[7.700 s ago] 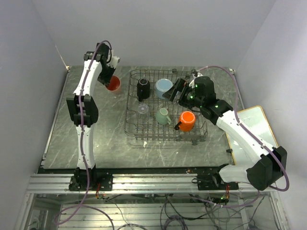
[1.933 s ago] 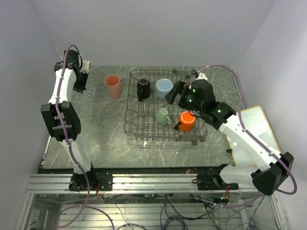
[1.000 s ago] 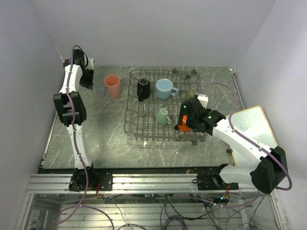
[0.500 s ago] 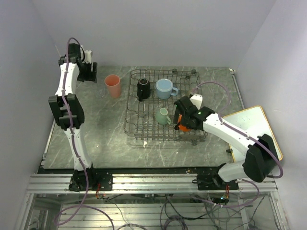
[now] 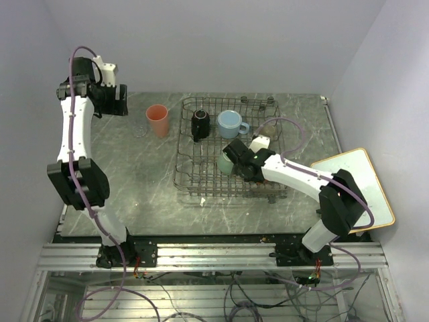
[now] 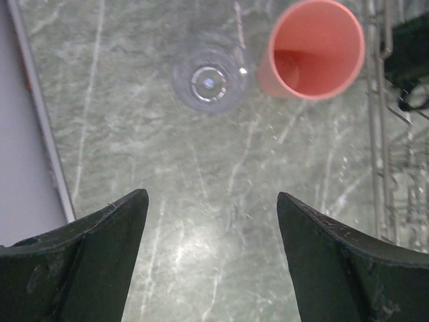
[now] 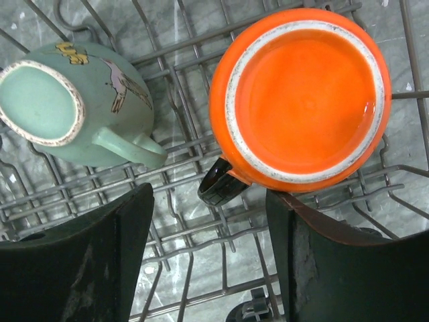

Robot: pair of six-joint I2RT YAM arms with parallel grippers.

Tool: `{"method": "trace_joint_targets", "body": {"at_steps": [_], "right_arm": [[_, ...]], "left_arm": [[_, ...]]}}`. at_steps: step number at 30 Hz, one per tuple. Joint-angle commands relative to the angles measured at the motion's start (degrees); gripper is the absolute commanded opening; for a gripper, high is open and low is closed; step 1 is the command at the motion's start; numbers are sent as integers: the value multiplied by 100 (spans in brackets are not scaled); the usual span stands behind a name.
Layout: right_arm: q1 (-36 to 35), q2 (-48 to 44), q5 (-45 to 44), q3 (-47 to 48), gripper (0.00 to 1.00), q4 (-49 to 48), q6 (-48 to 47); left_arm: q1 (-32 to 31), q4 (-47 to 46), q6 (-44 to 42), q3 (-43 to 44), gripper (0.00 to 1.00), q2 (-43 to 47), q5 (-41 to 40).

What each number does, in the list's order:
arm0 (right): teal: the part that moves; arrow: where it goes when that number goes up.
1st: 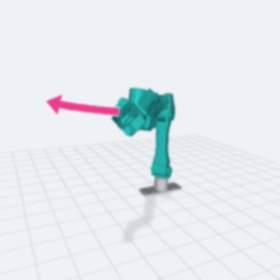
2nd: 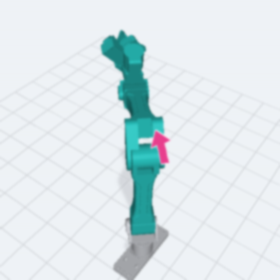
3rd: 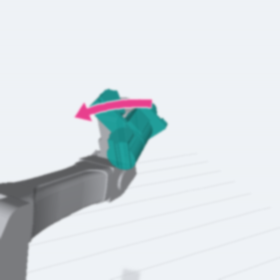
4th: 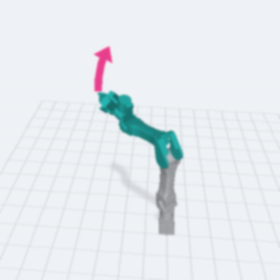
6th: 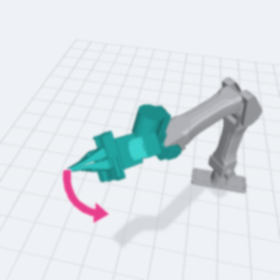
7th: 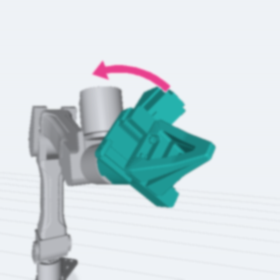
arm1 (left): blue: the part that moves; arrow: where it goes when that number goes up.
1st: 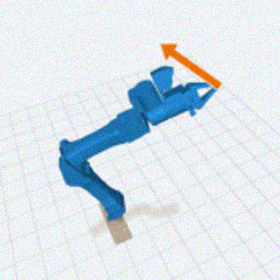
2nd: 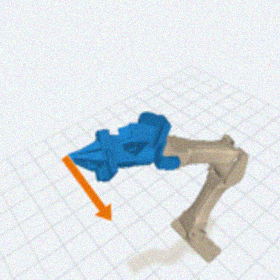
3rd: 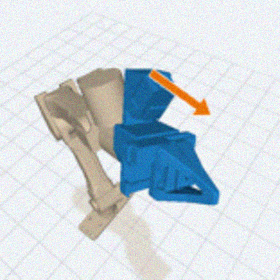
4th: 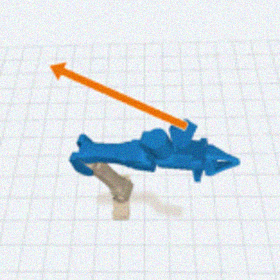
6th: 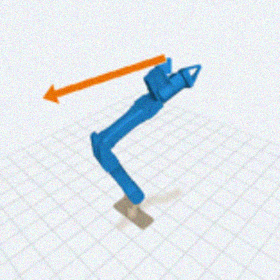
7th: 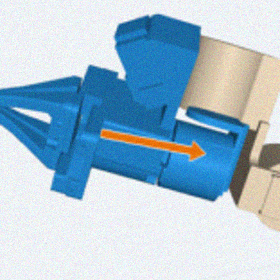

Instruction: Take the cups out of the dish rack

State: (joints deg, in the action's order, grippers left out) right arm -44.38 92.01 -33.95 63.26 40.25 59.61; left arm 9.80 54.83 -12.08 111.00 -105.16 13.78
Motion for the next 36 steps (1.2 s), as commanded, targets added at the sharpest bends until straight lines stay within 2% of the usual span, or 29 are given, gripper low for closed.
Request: {"method": "trace_joint_targets", "body": {"at_steps": [1,7,16,22,32,34,36], "right_arm": [[-5,138,-512,260,65,17,246],[6,161,-674,46,53,78,311],[0,-228,-954,-434,47,297,484],[-150,-266,-1178,-504,37,482,693],[-216,-56,-1049,-469,35,134,301],[-212,-89,-992,-530,30,65,258],[-213,-149,-987,-547,20,50,242]], "left_arm": [[13,211,-134,-396,89,471,699],[14,284,-207,-552,91,640,911],[20,365,-311,-573,92,851,1061],[13,388,-406,-581,93,939,1070],[13,507,-427,-436,92,919,1113],[14,523,-437,-430,92,910,1122],[18,550,-465,-443,92,920,1217]]}}
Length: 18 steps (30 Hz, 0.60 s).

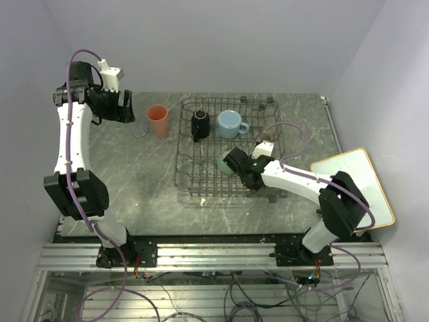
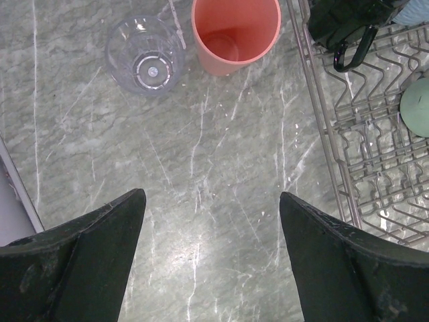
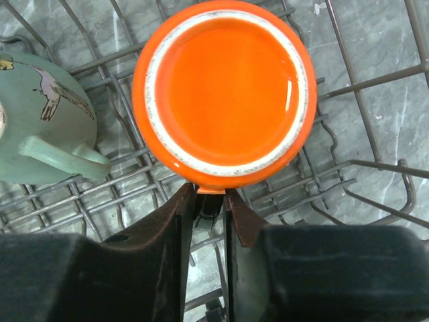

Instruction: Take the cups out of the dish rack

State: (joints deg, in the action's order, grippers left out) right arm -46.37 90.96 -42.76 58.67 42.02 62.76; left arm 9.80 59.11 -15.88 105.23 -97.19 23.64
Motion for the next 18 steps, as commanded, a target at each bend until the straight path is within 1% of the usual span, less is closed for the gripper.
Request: {"method": "trace_joint_targets", "body": {"at_steps": [1,3,5,8,11,15,18], "right_arm": [[-8,-68,-120,-74,15,-121,-73],[-5,-142,-181,0,5,-48,-82],[-6,-242,-230,83,0,-33,-159],[-12,-404,-261,247,0,-46,-334],[-6,-623,-183,419,0,-262,-701],[8,-793,95,795,0,-468,-1266],[19,-840,423,1189,0,-533,-1495]], "left_arm": [[17,137,-99,130,92,141,324],[15,145,-136,138,93,203,428],[20,149,-189,97,93,307,555],[16,185,-325,-42,93,501,772],[16,160,-563,-353,93,760,967],[18,98,-1091,-889,93,1128,1209],[19,129,-1536,-1206,93,1365,1500]]}}
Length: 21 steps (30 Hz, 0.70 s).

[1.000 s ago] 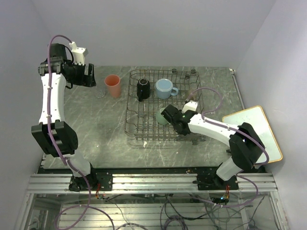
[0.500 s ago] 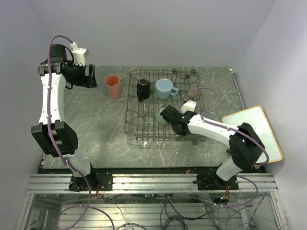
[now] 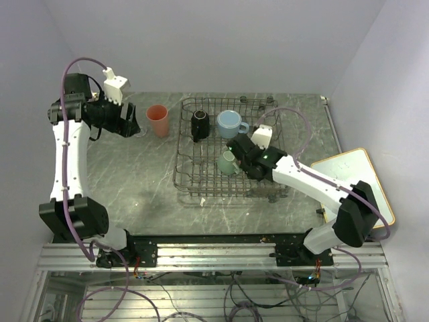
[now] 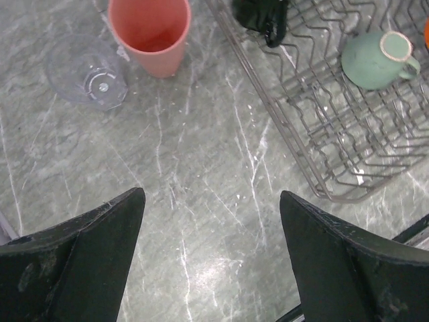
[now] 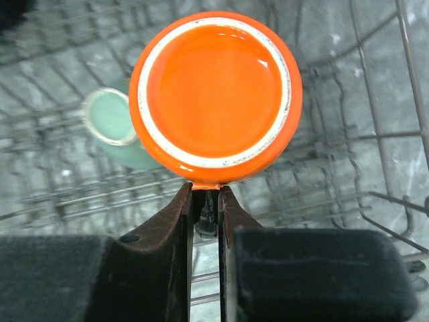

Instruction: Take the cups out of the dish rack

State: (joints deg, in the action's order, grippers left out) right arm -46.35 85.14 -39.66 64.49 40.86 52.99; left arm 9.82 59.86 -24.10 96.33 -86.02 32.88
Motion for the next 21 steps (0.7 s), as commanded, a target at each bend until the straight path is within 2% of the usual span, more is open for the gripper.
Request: {"method": "trace_joint_targets", "body": {"at_steps": [1,4,7,10,15,18,21], "right_arm": [[22,-280,221,718,0,-439,-548],[72,-378,698,950,0,-575,-546],[254,-458,1708,1094,0,-982,-522],[361,-338,2563,1369,0,-1248,-448],[360,-38,3793,1848,0,-1686,-163],[361,25,4591,1783,0,-2216,212],[372,-27,5458,1430,0,-3130,780]], "left_arm": [[7,106,-945,-408,93,330,779],[-17,-51,-1347,-924,94,697,1131],[-195,-572,-1802,-1773,99,1275,984],[-279,-1290,-2226,-2482,100,1740,934],[-385,-1914,-2970,-3405,100,2497,1655],[-530,-2532,-3037,-3940,100,3064,2020],[-770,-3163,-2986,-4494,100,3676,2011]]}}
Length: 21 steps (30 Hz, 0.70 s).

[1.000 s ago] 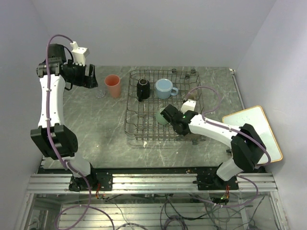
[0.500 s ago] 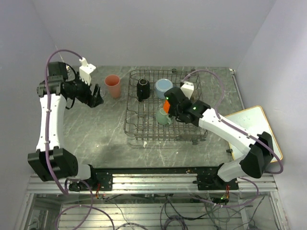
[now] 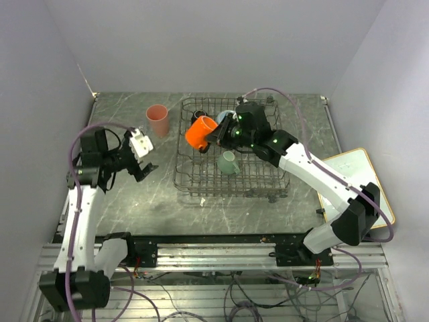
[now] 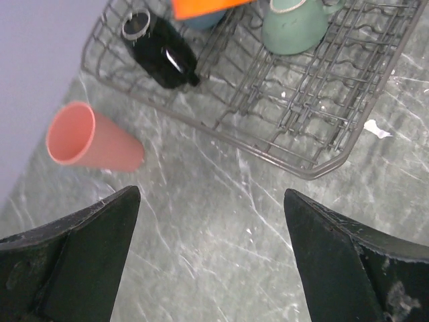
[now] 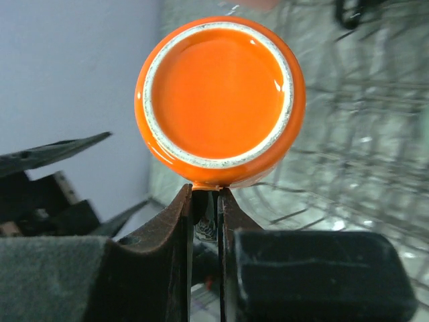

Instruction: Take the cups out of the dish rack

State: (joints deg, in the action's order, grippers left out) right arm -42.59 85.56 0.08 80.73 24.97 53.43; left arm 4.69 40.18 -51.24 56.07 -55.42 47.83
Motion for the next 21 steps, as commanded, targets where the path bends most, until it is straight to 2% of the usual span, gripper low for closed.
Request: {"method": "trace_joint_targets", "body": {"at_steps": [1,7,10,14,17,21], "right_arm": [[-4,-78,1668,-301,0,-1782,919],[-42,-148,2476,-1020,0,-3231,2019],[-142,-92,2658,-1124,0,-3514,2232],[-260,-84,2851,-1507,0,-4300,2717],[-389,-88,2866,-1564,0,-4471,2803],[-476,-53,2970,-1597,0,-4624,2948]], "left_arm": [[-318,-1454,-98,-611,99,797,454],[-485,-2482,43,-1298,97,1740,380],[-570,-3170,210,-1562,96,1996,322],[-754,-2861,-282,-1440,93,1985,394],[-793,-2532,-791,-1427,90,2039,383],[-794,-2811,-586,-1474,85,2125,178]]}}
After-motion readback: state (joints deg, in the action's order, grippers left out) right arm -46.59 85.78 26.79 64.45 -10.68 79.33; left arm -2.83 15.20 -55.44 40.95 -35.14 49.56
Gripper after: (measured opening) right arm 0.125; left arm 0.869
